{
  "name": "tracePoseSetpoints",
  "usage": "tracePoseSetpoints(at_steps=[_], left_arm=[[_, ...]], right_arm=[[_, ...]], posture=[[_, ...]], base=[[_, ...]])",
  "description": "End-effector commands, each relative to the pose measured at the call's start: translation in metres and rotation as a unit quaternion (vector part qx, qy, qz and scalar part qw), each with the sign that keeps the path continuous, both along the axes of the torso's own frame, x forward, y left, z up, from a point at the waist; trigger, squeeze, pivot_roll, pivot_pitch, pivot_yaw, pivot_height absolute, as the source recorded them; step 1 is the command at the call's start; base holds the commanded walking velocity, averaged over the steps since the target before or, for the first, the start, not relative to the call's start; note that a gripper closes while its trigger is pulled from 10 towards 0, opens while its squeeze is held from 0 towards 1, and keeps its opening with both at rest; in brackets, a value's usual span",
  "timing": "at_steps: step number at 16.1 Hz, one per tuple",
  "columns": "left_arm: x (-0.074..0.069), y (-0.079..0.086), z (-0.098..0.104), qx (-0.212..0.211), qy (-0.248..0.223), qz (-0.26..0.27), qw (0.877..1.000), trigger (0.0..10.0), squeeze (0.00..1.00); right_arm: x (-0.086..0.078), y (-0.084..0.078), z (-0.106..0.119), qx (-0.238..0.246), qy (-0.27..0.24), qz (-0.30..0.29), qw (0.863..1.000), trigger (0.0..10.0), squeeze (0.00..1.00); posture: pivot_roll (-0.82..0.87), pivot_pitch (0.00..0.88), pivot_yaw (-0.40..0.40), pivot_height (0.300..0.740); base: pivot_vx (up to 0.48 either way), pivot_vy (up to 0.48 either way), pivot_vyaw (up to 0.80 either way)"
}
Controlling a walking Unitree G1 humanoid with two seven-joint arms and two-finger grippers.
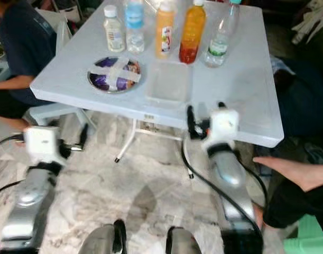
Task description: Restocking fridge
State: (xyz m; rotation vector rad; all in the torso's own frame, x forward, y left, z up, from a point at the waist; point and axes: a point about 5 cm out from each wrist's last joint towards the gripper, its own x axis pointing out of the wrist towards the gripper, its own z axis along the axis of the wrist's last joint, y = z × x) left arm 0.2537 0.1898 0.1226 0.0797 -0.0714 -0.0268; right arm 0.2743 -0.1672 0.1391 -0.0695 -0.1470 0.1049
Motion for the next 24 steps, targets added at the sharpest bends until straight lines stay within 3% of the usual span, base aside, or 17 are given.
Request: tracePoseSetpoints(at_steps=[1,3,5,7,13,17,24], left_arm=[[-0.009,0.013,-0.004,-0.007,0.008,0.028,1.000,10.0,0.00],[-0.013,0.015,-0.006,0.001,0.014,0.022,1.000,10.0,0.00],[-0.011,0.011,-0.007,0.003,0.016,0.011,1.000,10.0,0.00],[-0.006,0.004,-0.004,-0.012,0.012,-0.011,1.000,10.0,0.00],[-0.004,-0.013,-0.004,-0.041,0.008,-0.030,0.999,10.0,0.00],[-0.001,-0.014,-0.003,-0.043,0.004,-0.029,0.999,10.0,0.00],[0.002,-0.010,-0.003,-0.035,0.003,-0.017,0.999,10.0,0.00]], right_arm=[[-0.014,-0.006,-0.012,-0.009,0.018,0.006,1.000,10.0,0.00],[-0.028,-0.014,-0.024,-0.017,0.033,-0.002,0.999,10.0,0.00],[-0.031,-0.020,-0.028,-0.018,0.039,-0.020,0.999,10.0,0.00],[-0.025,-0.019,-0.021,0.002,0.034,-0.033,0.999,10.0,0.00],[-0.006,-0.014,0.009,-0.005,-0.022,-0.012,1.000,10.0,0.00],[-0.001,-0.013,0.014,-0.003,-0.027,-0.003,1.000,10.0,0.00],[-0.003,0.004,0.021,-0.008,-0.045,0.046,0.998,10.0,0.00]], posture=[[-0.03,0.133,0.006,0.740],[-0.02,0.112,0.024,0.740],[-0.03,0.093,0.050,0.740],[-0.05,0.084,0.065,0.740],[-0.07,0.071,0.052,0.740],[-0.07,0.075,0.050,0.740],[-0.07,0.081,0.049,0.740]], base=[[0.000,0.000,0.00],[0.000,0.000,0.00],[0.000,0.000,0.00],[0.000,0.000,0.00],[0.181,0.000,-0.53],[0.314,0.000,0.00],[0.365,0.000,0.18]])
